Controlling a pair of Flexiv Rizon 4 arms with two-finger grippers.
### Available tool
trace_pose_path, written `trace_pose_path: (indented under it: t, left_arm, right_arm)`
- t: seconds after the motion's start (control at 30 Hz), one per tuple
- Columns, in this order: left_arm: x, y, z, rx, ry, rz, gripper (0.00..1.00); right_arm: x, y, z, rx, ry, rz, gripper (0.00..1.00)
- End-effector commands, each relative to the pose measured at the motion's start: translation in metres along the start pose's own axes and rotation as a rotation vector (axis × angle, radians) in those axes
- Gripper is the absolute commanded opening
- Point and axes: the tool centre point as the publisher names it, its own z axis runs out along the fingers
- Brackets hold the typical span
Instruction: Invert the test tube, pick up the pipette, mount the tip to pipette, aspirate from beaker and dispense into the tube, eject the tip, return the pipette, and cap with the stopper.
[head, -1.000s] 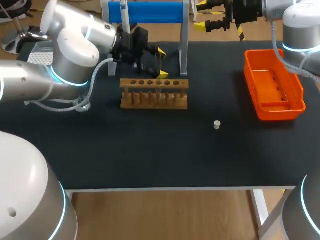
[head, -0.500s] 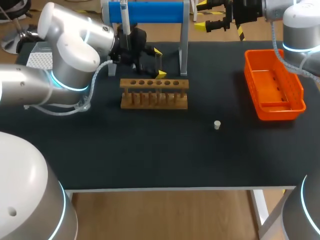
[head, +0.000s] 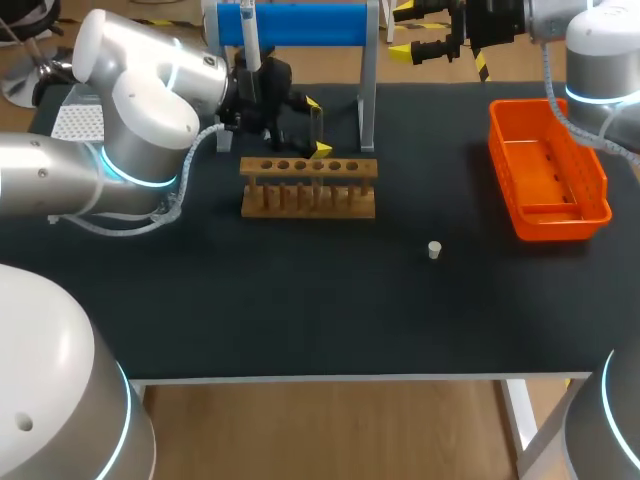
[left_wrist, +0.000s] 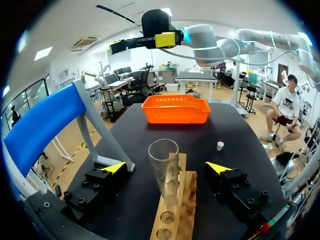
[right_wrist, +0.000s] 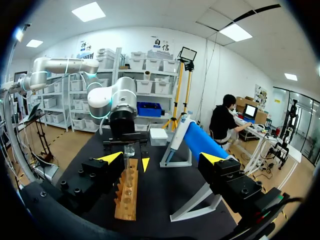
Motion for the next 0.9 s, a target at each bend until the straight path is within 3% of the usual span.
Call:
trace_pose_path:
  t: [0.03, 0.6, 0.9]
  left_arm:
    - [0.001, 0.000, 0.000, -0.002, -0.002, -0.001, 1.00]
    - [0.001, 0.000, 0.000, -0.002, -0.002, -0.001, 1.00]
    - [0.001, 0.000, 0.000, -0.002, -0.002, -0.001, 1.00]
  right_arm:
    - [0.000, 0.001, -0.001, 0.004, 0.003, 0.001, 1.00]
    - [0.000, 0.001, -0.001, 0.004, 0.003, 0.001, 1.00]
    - [0.071, 0.003, -0.093, 0.058, -0.015, -0.039, 1.00]
